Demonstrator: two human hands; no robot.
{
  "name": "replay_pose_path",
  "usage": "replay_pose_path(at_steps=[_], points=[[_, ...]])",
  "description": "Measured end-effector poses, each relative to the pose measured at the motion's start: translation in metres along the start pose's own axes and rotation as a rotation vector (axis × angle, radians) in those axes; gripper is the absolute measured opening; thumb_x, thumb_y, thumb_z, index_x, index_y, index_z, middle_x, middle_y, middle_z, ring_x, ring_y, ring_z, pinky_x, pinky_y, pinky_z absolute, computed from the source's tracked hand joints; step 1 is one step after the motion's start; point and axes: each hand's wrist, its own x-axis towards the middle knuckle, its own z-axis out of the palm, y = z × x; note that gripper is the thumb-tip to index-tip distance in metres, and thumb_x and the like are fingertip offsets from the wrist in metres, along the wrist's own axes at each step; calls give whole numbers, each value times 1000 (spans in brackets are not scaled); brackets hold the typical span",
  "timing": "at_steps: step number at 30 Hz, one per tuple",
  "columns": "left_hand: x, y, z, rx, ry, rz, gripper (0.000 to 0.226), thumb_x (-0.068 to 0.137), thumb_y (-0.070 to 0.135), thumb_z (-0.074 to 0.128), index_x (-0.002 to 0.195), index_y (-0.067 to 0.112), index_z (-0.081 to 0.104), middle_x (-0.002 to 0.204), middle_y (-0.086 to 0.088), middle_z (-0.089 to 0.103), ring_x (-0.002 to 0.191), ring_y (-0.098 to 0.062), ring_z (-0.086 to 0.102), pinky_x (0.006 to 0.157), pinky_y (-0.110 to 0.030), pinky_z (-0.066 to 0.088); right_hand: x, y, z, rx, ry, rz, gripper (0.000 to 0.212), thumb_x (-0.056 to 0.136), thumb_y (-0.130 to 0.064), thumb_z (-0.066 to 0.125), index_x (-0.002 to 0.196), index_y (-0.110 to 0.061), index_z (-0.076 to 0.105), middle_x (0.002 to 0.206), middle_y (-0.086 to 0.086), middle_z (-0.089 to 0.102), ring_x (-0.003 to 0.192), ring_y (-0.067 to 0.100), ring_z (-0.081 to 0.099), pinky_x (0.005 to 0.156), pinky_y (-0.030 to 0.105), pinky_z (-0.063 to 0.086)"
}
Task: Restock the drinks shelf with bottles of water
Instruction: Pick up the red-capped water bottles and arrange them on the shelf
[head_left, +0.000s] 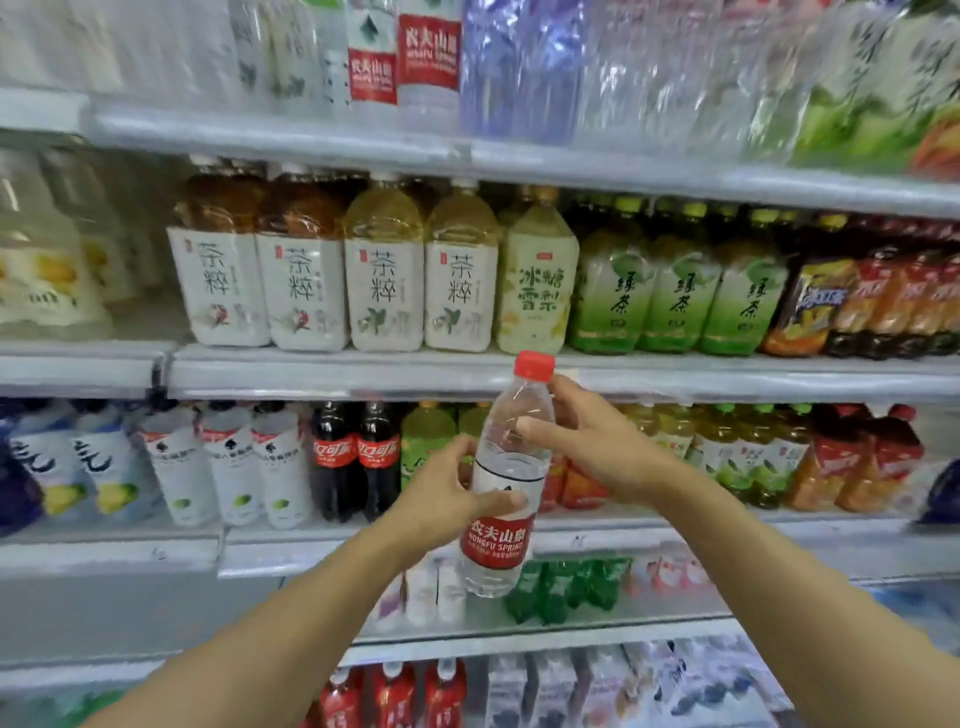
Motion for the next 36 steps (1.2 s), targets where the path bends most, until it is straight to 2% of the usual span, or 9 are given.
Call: replay_pose_path(at_steps=[3, 5, 9, 14, 20, 25, 29, 33, 36], points=[[-7, 33, -27, 28, 90, 70, 51, 71, 21, 81, 115, 23, 56, 106, 6, 68, 94, -9, 66, 84, -32, 54, 16, -37, -6, -4, 25, -59, 32, 91, -40, 55, 121, -34, 47, 122, -19, 56, 111, -3, 53, 94, 24, 42], [-11, 52, -46, 31, 147, 86, 52, 71, 23, 81, 116, 23, 55, 107, 2, 68, 97, -15, 66, 87, -37, 54, 29, -60, -10, -39, 111, -111, 40, 89, -43, 55, 126, -28, 49, 127, -10, 54, 116, 4, 51, 97, 26, 42], [-17, 87, -85, 17, 232, 129, 45, 74, 22, 78, 113, 23, 54, 105, -2, 68, 92, -17, 67, 79, -32, 55, 50, -98, -12, -193, 236, -196, 44, 87, -31, 63, 128, -28, 47, 128, -7, 54, 119, 7, 50, 105, 34, 40], [-24, 130, -135, 40, 303, 196, 33, 75, 25, 77, 99, 27, 53, 101, 0, 67, 92, -19, 66, 85, -40, 55, 77, -136, 3, -449, 352, -267, 59, 85, -28, 67, 137, -26, 40, 139, -7, 44, 127, 10, 41, 108, 35, 35], [-17, 181, -196, 76, 353, 272, 44, 72, 32, 79, 106, 26, 53, 106, 2, 64, 95, -17, 63, 86, -41, 54, 116, -169, 16, -664, 413, -271, 67, 86, -32, 66, 142, -24, 30, 144, -4, 32, 134, 12, 24, 111, 27, 21], [-1, 232, -238, 16, 316, 361, 38, 76, 27, 76, 105, 19, 52, 97, -1, 65, 80, -14, 64, 64, -26, 52, 149, -186, 30, -774, 435, -211, 71, 85, -36, 66, 143, -25, 26, 147, -4, 29, 136, 14, 21, 115, 35, 23], [22, 272, -260, 0, 281, 415, 43, 79, 28, 74, 111, 13, 50, 100, -5, 66, 77, -14, 64, 58, -25, 50, 170, -197, 40, -848, 457, -217, 72, 85, -36, 66, 143, -26, 25, 146, -6, 29, 135, 13, 21, 115, 36, 22], [51, 296, -269, -50, 253, 425, 35, 80, 26, 73, 105, 12, 53, 90, -3, 65, 70, -12, 63, 53, -23, 46, 184, -204, 44, -873, 491, -202, 73, 83, -38, 67, 142, -29, 26, 146, -8, 28, 134, 13, 24, 112, 42, 28], [76, 303, -273, -36, 272, 423, 38, 80, 26, 73, 108, 9, 54, 91, -4, 66, 71, -13, 64, 51, -23, 44, 192, -204, 40, -901, 496, -214, 73, 83, -38, 67, 142, -28, 26, 146, -8, 28, 135, 13, 23, 113, 39, 26]])
